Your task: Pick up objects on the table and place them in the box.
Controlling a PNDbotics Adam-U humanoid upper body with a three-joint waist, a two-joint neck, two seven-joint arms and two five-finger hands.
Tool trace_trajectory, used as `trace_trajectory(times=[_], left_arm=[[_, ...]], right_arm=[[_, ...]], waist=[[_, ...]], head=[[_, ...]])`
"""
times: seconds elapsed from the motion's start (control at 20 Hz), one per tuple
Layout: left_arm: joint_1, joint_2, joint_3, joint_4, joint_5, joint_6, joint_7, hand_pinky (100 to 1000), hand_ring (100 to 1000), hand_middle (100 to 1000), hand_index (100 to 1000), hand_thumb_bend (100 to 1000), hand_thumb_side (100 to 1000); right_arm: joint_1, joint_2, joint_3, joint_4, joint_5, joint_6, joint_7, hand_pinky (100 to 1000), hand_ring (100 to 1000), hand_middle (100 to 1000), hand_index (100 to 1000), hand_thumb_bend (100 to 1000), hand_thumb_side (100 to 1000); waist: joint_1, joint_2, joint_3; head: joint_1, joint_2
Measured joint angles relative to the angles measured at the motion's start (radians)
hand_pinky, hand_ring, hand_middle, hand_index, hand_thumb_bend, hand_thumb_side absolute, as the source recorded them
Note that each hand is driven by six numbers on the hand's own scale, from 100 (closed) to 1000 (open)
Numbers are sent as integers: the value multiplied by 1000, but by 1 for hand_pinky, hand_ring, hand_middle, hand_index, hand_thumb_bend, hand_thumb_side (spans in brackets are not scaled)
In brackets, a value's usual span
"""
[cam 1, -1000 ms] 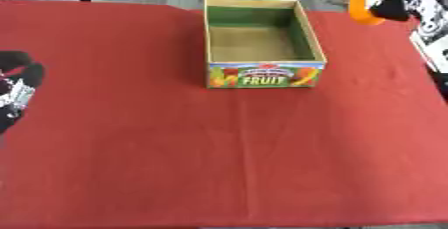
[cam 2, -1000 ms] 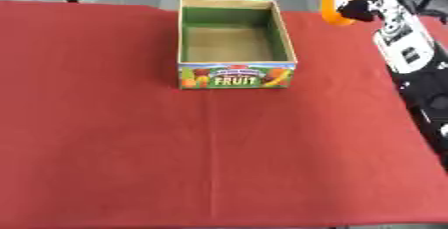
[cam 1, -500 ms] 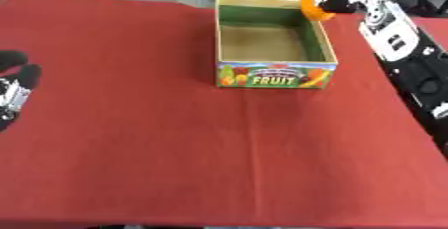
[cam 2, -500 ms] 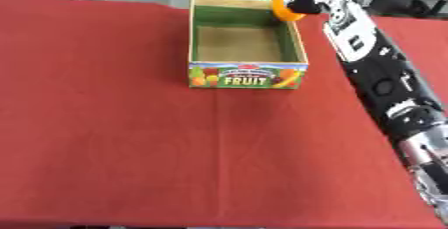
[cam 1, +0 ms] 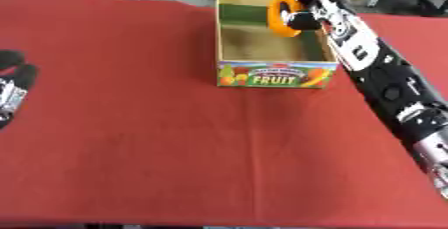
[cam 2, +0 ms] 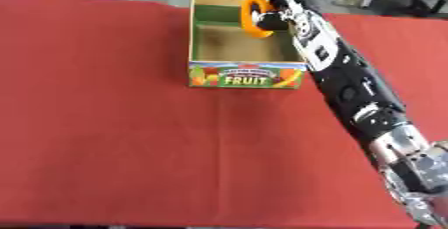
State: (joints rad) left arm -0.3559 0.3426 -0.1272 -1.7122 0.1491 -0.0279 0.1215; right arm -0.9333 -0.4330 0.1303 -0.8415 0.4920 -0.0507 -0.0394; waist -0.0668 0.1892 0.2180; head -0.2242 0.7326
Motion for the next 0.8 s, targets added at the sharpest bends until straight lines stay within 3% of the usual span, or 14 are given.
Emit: trace_trajectory(times=[0.15, 0.3, 0.55, 0.8], left_arm=[[-2, 0, 0, 0, 0, 0, 0, 716, 777, 655, 641, 624, 388], [-2, 0, 0, 0, 0, 0, 0, 716, 777, 655, 640, 629, 387], [-2, 0, 0, 0, 0, 0, 0, 715, 777, 657, 640, 625, 388], [4, 0, 0, 0, 0, -1, 2, 716, 777, 657, 640, 626, 387]], right_arm=[[0, 14, 8, 3, 8, -18, 27, 660, 656, 558, 650, 294, 100], [0, 15, 12, 0, 10, -38, 51, 680, 684, 610, 699, 354, 155], [10, 9, 18, -46, -7, -59, 86, 685, 691, 623, 717, 354, 174], [42, -39, 18, -149, -77, -61, 90, 679, 681, 614, 716, 341, 179]], waist=[[2, 1, -1], [2, 1, -10], [2, 1, -28], [4, 1, -49]], head=[[-3, 0], [-3, -1], [2, -4], [13, -4]])
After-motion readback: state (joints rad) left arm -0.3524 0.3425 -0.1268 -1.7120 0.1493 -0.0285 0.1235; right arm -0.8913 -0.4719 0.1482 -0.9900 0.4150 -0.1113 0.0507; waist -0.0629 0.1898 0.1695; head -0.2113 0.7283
